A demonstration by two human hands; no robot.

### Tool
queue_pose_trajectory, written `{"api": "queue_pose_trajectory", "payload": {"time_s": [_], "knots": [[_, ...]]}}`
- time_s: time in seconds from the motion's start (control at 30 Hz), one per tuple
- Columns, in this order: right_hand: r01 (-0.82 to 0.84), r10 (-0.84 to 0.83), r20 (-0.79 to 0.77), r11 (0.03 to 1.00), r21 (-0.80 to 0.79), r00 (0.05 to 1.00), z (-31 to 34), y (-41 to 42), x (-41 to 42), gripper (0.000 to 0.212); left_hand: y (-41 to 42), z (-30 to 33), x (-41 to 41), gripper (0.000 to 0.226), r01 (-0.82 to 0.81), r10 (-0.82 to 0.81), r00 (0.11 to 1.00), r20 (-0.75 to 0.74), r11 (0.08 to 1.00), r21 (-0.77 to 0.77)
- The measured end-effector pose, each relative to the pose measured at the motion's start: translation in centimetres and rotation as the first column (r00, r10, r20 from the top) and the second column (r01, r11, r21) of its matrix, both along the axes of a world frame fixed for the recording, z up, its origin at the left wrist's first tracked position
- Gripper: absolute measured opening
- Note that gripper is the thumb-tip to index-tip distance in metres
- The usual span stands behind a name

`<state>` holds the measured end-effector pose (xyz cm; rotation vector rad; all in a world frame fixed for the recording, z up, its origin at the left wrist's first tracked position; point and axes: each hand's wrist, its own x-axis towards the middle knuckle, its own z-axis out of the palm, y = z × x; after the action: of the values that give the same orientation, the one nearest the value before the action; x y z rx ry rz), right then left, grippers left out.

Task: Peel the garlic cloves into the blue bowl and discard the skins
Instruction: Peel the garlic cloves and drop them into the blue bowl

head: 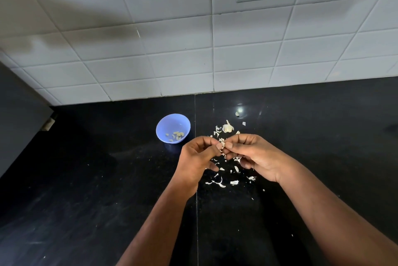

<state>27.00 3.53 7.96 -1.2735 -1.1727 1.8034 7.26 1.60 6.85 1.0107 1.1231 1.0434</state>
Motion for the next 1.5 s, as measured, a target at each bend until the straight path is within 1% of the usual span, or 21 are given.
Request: {"api": "queue_pose_trajectory", "payload": {"time_s": [0.07,0.1,0.23,0.37,0.4,0.47,0.57,0.63,0.73,0.77,0.83,0.9,0.97,1.07,1.13,1.23,1.3,1.4,1.5], "knots": [[-0.013,0.013,-0.011,1.000,-0.003,1.000,0.0,0.1,0.1,0.013,0.1,0.0,0.1,0.007,-0.037,0.037,0.999,0.034,0.999,0.002],[-0.013,0.013,-0.012,1.000,0.001,1.000,-0.1,0.1,0.1,0.013,0.2,0.1,0.1,0.010,-0.030,0.029,0.999,0.027,1.000,0.005],[0.012,-0.011,-0.013,1.000,0.026,1.000,-0.1,0.2,0.0,0.015,0.6,0.4,-0.1,0.012,0.052,-0.050,0.997,-0.062,0.998,0.032],[0.037,-0.036,-0.042,0.999,0.031,0.998,0.2,0.4,-0.1,0.032,1.3,0.7,-0.1,0.011,0.059,-0.048,0.989,-0.137,0.995,0.078],[0.047,-0.045,-0.047,0.998,0.038,0.998,0.2,0.5,-0.2,0.033,1.4,0.7,0.0,0.009,0.048,-0.034,0.986,-0.161,0.995,0.087],[0.069,-0.067,-0.055,0.997,0.044,0.996,0.1,0.5,-0.4,0.025,1.5,0.5,0.3,0.008,0.024,-0.004,0.979,-0.202,0.995,0.100],[0.092,-0.090,-0.041,0.995,0.046,0.995,0.1,0.5,-0.8,0.013,1.6,0.1,0.9,0.013,0.002,0.026,0.966,-0.256,0.994,0.111],[0.115,-0.113,-0.044,0.993,0.041,0.993,-0.1,0.3,-1.1,0.012,1.5,0.0,1.3,0.014,-0.011,0.052,0.952,-0.301,0.991,0.135],[0.147,-0.145,-0.076,0.989,0.020,0.987,-0.5,0.1,-1.6,0.016,1.6,0.0,1.7,0.014,0.004,0.059,0.922,-0.383,0.987,0.162],[0.157,-0.155,-0.092,0.988,0.012,0.984,-0.6,0.0,-1.8,0.015,1.5,0.0,1.8,0.018,0.010,0.059,0.913,-0.403,0.986,0.165],[0.193,-0.192,-0.128,0.981,-0.002,0.973,-0.8,0.0,-2.0,0.009,1.3,0.3,2.1,0.021,0.045,0.032,0.896,-0.442,0.986,0.162],[0.244,-0.244,-0.161,0.970,-0.020,0.956,-0.9,0.1,-2.2,0.009,1.0,0.2,2.3,0.018,0.077,0.009,0.889,-0.459,0.983,0.168],[0.296,-0.300,-0.192,0.954,-0.050,0.935,-0.9,0.3,-2.3,0.013,0.8,0.0,2.4,0.015,0.050,0.023,0.905,-0.425,0.986,0.160],[0.329,-0.333,-0.208,0.943,-0.058,0.920,-1.0,0.3,-2.1,0.009,0.5,-0.6,2.2,0.010,-0.076,0.120,0.938,-0.324,0.986,0.145],[0.346,-0.348,-0.208,0.937,-0.047,0.914,-1.1,0.3,-1.9,0.006,0.5,-0.8,2.1,0.010,-0.146,0.176,0.939,-0.297,0.982,0.119],[0.384,-0.377,-0.194,0.923,-0.005,0.906,-1.2,0.2,-1.8,0.010,0.4,-0.5,1.8,0.016,-0.207,0.218,0.947,-0.238,0.976,0.070],[0.400,-0.387,-0.156,0.914,0.065,0.909,-1.3,0.0,-1.9,0.013,0.4,-0.3,1.7,0.016,-0.210,0.215,0.952,-0.219,0.977,0.048],[0.387,-0.380,-0.075,0.897,0.214,0.922,-1.4,-0.2,-2.1,0.013,0.6,-0.1,1.7,0.011,-0.188,0.188,0.961,-0.203,0.982,0.021],[0.329,-0.373,0.050,0.867,0.375,0.926,-1.3,-0.5,-2.2,0.018,0.4,0.5,2.1,0.012,-0.180,0.177,0.979,-0.099,0.983,-0.028]]}}
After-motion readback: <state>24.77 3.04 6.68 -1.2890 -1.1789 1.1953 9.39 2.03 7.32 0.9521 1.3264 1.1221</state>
